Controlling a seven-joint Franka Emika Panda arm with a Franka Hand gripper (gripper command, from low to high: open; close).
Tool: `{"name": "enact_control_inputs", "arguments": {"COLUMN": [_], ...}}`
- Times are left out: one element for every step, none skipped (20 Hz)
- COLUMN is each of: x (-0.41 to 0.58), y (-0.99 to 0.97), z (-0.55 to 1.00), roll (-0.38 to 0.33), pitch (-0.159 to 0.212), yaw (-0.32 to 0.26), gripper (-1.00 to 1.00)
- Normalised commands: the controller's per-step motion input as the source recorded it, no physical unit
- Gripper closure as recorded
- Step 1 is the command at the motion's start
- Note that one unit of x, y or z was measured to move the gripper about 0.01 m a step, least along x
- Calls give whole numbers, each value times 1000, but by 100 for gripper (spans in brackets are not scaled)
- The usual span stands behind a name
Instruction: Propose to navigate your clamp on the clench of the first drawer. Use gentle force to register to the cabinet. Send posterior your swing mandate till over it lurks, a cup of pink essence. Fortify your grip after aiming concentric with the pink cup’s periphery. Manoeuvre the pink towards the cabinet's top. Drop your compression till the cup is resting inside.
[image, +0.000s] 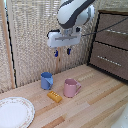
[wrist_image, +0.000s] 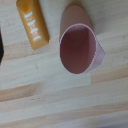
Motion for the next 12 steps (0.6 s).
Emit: {"name": "enact_control_inputs", "arguments": {"x": [0,0,0,20,0,0,0,0,0,0,-86,-106], "y": [106,0,0,-14,0,-11,-77,-194,-271,-331,-397,-380], "z": [0,937,937,966,951,880,860,826,789,694,566,511], "roll": [-12,-86,-86,-59,-62,-68,-52,-23,-2,-17,-20,-51], "pitch": [0,2,2,0,4,11,0,-4,-9,-46,-92,-74], "yaw": [24,141,141,155,141,169,184,181,175,181,228,221], "gripper": [-100,-100,-100,-100,-100,-100,-100,-100,-100,-100,-100,-100]}}
